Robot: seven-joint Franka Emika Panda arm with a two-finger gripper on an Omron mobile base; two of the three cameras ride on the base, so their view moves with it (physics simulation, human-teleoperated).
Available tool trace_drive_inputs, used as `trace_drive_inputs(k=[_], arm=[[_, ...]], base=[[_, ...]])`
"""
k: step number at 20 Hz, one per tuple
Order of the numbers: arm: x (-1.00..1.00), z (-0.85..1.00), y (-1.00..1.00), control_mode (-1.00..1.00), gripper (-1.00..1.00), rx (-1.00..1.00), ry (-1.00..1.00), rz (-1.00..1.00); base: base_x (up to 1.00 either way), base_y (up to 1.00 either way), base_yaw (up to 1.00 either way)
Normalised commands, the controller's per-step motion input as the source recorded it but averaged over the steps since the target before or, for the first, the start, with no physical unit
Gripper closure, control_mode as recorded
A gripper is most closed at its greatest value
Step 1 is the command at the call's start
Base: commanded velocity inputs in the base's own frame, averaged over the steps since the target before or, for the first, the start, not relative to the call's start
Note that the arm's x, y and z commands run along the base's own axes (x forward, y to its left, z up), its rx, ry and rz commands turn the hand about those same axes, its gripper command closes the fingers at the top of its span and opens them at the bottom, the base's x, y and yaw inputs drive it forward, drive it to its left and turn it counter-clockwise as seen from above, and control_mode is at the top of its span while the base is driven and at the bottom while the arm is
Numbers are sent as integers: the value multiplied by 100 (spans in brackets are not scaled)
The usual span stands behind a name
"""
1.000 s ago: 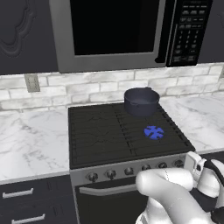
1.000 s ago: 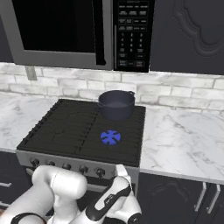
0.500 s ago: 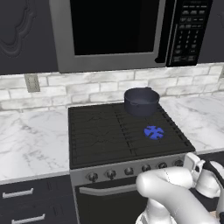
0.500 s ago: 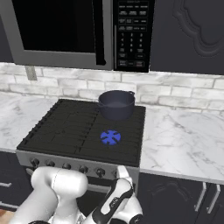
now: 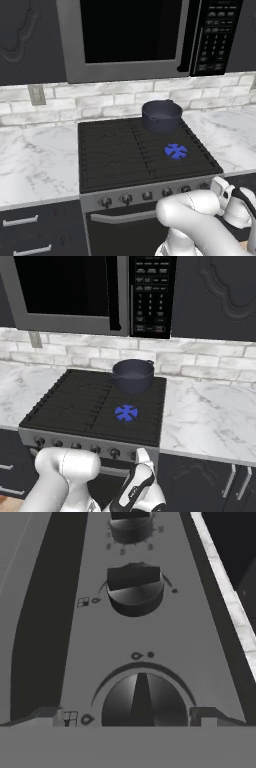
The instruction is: Turn off the front right burner of the stove.
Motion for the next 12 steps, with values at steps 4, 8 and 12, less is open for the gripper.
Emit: trace_drive_inputs(k=[4,8,12], arm=[[12,-1,0,-100,-100,0,-3,0],[8,0,0,-100,-100,0,-5,0],[0,0,0,-100,-100,0,-8,0]], base=[[0,0,0],[0,0,0],[0,0,0]])
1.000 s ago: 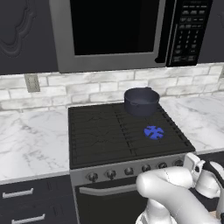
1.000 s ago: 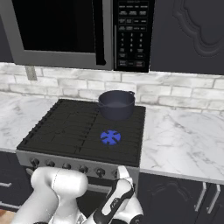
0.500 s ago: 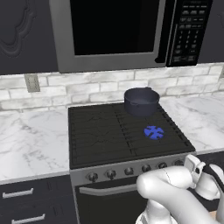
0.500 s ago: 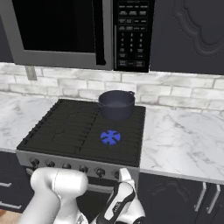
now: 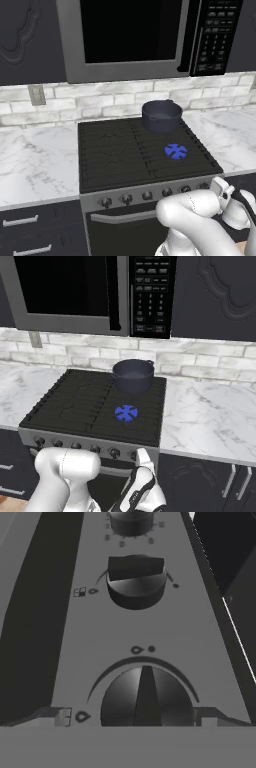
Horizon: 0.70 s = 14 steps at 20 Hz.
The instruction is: Turn off the front right burner of the stove.
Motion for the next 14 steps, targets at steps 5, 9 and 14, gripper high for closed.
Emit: trace_drive_inputs(k=[5,9,14], arm=[[0,0,0,-100,-100,0,-6,0],[4,0,1,-100,100,0,-3,-1],[3,0,3,-100,100,0,-2,-2]], base=[[0,0,0],[0,0,0],[0,0,0]])
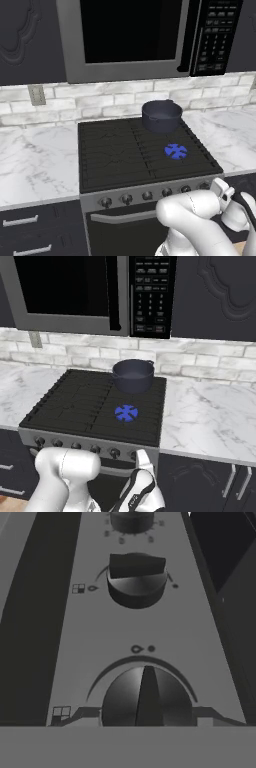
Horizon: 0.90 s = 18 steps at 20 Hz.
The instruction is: Turn off the front right burner of the stove.
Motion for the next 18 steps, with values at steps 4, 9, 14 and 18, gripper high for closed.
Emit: trace_drive_inputs(k=[4,9,14,18], arm=[[0,0,1,-100,100,0,0,-2],[0,2,0,-100,100,1,0,-4],[-3,7,5,-100,100,10,0,-9],[-14,7,8,-100,100,19,0,-10]], base=[[0,0,0],[0,0,0],[0,0,0],[0,0,0]])
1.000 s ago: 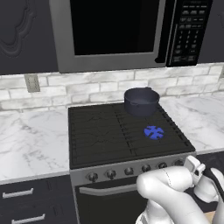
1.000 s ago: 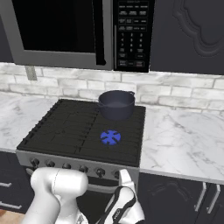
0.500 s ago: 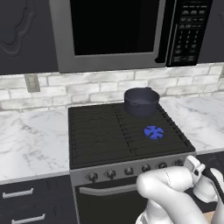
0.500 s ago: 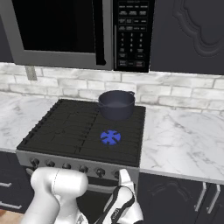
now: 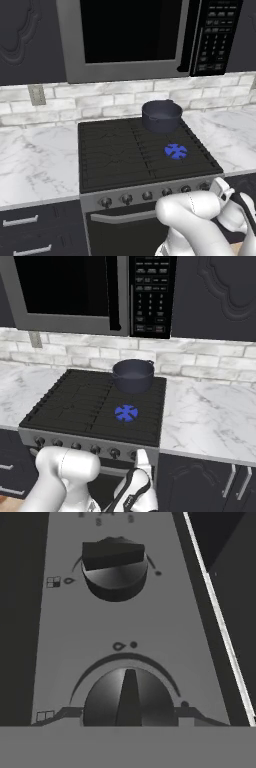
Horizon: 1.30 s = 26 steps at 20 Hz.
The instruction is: Turn off the front right burner of the stove.
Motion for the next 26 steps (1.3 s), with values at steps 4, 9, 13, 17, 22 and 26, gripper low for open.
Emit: trace_drive_inputs(k=[4,9,13,17,22,26], arm=[[-12,7,4,-100,100,24,0,-12],[-16,5,1,-100,100,28,0,-11],[-12,6,0,-100,100,33,0,-9],[-10,14,0,-100,100,35,0,-5],[-14,12,0,-100,100,36,0,-5],[-14,17,0,-100,100,40,0,-4]], base=[[0,0,0],[0,0,0],[0,0,0],[0,0,0],[0,0,0],[0,0,0]])
